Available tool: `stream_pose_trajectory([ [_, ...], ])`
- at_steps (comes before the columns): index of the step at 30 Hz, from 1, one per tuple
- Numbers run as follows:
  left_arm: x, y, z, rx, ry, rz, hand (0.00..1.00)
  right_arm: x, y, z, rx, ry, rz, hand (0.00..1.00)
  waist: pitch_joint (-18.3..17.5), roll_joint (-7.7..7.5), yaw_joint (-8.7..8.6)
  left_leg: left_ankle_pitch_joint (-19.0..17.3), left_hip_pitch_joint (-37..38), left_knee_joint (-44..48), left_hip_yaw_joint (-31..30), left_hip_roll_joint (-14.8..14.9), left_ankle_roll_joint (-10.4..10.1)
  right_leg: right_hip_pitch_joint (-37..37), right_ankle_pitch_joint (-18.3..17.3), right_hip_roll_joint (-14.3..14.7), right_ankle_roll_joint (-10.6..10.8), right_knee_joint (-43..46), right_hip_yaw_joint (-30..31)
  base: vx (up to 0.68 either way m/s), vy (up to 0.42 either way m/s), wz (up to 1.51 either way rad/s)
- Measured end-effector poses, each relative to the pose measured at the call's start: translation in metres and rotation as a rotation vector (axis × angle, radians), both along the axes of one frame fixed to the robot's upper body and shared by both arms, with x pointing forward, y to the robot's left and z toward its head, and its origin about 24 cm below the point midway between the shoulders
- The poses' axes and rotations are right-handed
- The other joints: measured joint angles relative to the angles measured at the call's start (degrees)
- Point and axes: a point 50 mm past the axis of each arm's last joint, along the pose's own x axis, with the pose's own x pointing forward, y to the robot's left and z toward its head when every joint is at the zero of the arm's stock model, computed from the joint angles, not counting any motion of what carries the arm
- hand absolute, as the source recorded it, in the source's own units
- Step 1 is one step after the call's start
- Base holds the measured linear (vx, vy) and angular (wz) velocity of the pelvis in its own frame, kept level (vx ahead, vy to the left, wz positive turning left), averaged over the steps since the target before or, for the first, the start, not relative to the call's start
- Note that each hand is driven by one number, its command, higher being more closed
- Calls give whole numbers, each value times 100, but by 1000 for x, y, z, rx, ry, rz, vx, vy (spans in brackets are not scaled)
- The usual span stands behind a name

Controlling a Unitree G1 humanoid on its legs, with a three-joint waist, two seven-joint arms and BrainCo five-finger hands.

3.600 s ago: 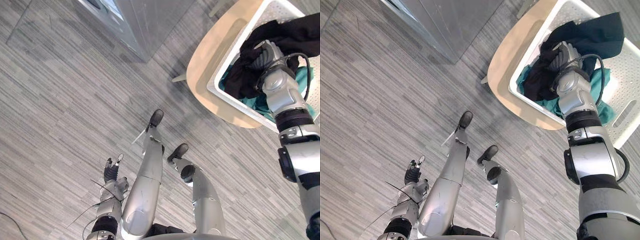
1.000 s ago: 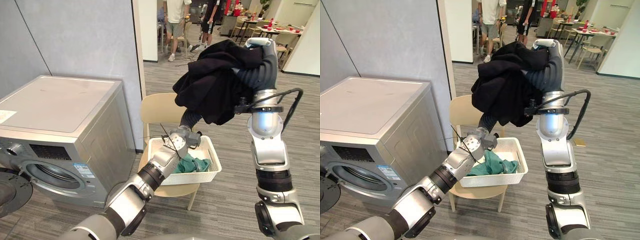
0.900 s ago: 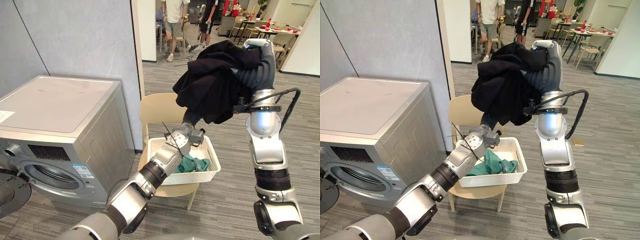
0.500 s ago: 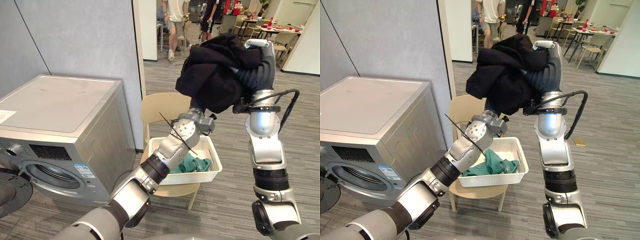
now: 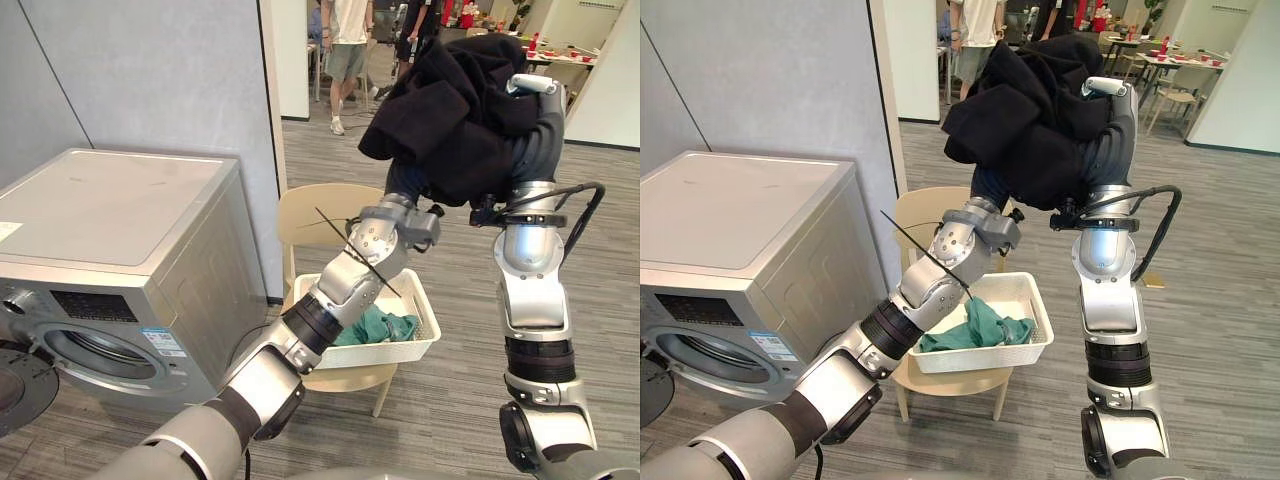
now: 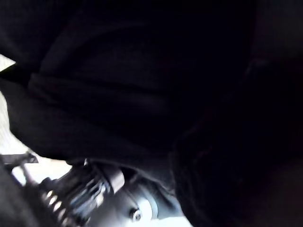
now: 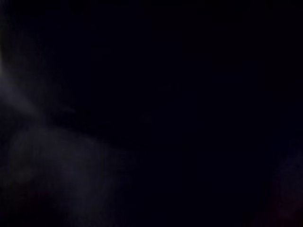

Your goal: Pick up the laundry basket with both hands and put the clothes into the washing machine.

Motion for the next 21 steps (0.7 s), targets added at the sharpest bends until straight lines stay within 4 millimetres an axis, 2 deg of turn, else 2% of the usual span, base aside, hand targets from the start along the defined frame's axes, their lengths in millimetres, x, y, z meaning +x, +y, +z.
stream_pose_trajectory([
  [7,1,2,1,-8,2,9,100,-3,0,0,6,-16,9,100,32,-40,-64,0,0,1,1,4,0,0,0,0,0,5,1,0,0,0],
  [8,1,1,1,-8,1,8,100,-3,0,-1,8,-14,6,0,37,-45,-75,-1,0,1,1,6,0,0,0,-1,0,6,1,0,0,0],
  [17,-1,-1,1,20,-24,10,100,-4,-10,-9,32,15,-37,0,76,-47,-130,-7,2,17,20,19,6,2,0,-10,0,19,15,0,0,0],
  [21,-3,4,8,46,-85,5,100,-19,-19,-15,34,8,-67,0,116,-11,-106,-21,2,51,35,30,13,10,-12,-11,17,84,26,0,0,0],
])
